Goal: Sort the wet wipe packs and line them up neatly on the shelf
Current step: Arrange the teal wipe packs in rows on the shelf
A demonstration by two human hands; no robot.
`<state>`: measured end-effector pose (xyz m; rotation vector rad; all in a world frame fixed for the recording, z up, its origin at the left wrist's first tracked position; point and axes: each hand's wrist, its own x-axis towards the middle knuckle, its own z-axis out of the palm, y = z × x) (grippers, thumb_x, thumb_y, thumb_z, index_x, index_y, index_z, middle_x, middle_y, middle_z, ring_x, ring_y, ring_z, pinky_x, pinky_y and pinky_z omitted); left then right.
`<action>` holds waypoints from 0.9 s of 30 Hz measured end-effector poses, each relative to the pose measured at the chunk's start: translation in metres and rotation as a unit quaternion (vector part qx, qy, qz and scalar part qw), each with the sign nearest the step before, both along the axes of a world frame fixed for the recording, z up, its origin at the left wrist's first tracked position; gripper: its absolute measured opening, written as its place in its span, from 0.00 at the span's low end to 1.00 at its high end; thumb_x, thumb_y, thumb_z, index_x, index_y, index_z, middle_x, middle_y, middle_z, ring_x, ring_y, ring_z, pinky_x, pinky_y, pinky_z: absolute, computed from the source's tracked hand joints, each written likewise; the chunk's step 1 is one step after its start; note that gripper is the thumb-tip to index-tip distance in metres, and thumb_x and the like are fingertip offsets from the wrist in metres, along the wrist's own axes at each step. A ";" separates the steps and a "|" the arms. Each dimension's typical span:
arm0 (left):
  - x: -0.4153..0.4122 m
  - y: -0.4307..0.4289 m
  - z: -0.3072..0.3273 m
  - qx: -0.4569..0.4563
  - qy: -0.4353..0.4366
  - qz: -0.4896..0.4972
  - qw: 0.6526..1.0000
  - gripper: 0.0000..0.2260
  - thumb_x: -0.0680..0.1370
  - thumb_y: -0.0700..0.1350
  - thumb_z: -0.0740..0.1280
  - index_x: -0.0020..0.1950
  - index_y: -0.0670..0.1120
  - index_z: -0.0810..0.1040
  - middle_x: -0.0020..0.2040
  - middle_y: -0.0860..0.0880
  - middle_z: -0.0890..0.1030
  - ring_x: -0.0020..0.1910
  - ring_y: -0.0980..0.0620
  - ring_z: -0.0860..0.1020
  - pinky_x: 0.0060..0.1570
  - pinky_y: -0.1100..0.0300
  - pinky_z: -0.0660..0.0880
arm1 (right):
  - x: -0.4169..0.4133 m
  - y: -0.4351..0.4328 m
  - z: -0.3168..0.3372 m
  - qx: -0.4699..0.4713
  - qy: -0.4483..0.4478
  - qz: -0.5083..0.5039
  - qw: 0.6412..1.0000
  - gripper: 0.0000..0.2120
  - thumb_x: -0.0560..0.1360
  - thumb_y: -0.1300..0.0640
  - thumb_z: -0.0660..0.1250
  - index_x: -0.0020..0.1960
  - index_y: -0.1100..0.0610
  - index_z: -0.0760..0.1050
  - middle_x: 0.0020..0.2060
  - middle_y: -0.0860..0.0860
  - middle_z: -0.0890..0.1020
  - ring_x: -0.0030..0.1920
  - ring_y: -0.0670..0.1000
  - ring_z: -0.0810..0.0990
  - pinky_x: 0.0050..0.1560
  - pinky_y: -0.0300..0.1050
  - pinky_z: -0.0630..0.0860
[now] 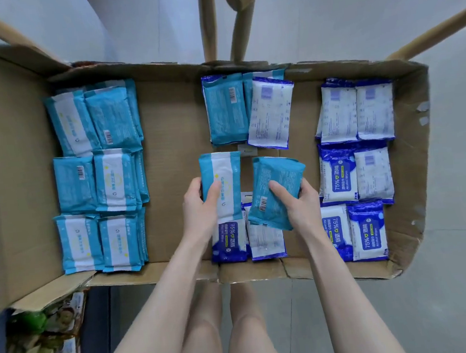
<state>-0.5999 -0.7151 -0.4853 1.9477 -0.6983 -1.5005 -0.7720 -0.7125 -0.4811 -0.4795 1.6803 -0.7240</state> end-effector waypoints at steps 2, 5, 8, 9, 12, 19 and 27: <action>-0.002 -0.030 0.004 -0.017 0.015 0.011 1.000 0.02 0.80 0.45 0.63 0.50 0.51 0.75 0.47 0.55 0.81 0.44 0.60 0.79 0.44 0.63 0.79 | 0.002 -0.024 0.006 -0.023 -0.007 -0.003 1.000 0.12 0.74 0.59 0.70 0.56 0.62 0.75 0.46 0.51 0.83 0.43 0.47 0.83 0.41 0.42 0.81; -0.004 -0.073 -0.007 -0.028 -0.006 0.012 1.000 0.05 0.80 0.48 0.63 0.52 0.48 0.75 0.55 0.48 0.78 0.50 0.54 0.79 0.50 0.57 0.79 | 0.006 -0.058 0.009 -0.055 -0.008 0.001 0.998 0.12 0.75 0.59 0.69 0.56 0.62 0.75 0.46 0.51 0.83 0.43 0.46 0.84 0.41 0.41 0.81; -0.008 -0.107 -0.025 -0.020 -0.013 0.003 1.000 0.10 0.79 0.50 0.64 0.54 0.46 0.75 0.62 0.42 0.74 0.55 0.49 0.79 0.52 0.51 0.79 | 0.009 -0.087 0.005 -0.078 0.001 0.004 0.997 0.11 0.75 0.58 0.69 0.56 0.60 0.74 0.46 0.49 0.82 0.43 0.44 0.84 0.40 0.39 0.80; -0.010 -0.114 -0.028 -0.013 -0.015 0.003 1.000 0.10 0.79 0.50 0.64 0.55 0.45 0.74 0.62 0.41 0.74 0.55 0.49 0.78 0.49 0.55 0.80 | 0.009 -0.095 0.003 -0.083 0.007 0.005 0.996 0.11 0.75 0.58 0.69 0.55 0.59 0.74 0.47 0.48 0.82 0.44 0.44 0.84 0.40 0.38 0.80; -0.017 -0.130 -0.038 -0.013 -0.057 0.010 0.998 0.07 0.79 0.47 0.65 0.54 0.45 0.72 0.60 0.43 0.74 0.53 0.51 0.77 0.38 0.68 0.73 | 0.011 -0.113 -0.009 -0.092 0.023 0.012 0.995 0.10 0.76 0.57 0.69 0.55 0.57 0.73 0.48 0.47 0.82 0.46 0.45 0.83 0.41 0.39 0.80; -0.016 -0.140 -0.042 -0.001 -0.091 0.025 0.996 0.19 0.73 0.43 0.73 0.59 0.47 0.67 0.60 0.46 0.74 0.55 0.51 0.77 0.44 0.63 0.75 | 0.015 -0.122 -0.030 -0.089 0.049 0.023 0.995 0.10 0.76 0.55 0.68 0.56 0.55 0.73 0.50 0.47 0.81 0.51 0.47 0.82 0.47 0.44 0.80; -0.007 -0.146 -0.044 -0.003 -0.085 -0.027 0.996 0.15 0.73 0.45 0.72 0.54 0.49 0.69 0.59 0.45 0.74 0.53 0.51 0.77 0.45 0.60 0.77 | 0.016 -0.123 -0.032 -0.088 0.065 0.032 0.994 0.11 0.76 0.54 0.68 0.57 0.54 0.71 0.51 0.48 0.81 0.52 0.48 0.82 0.48 0.46 0.80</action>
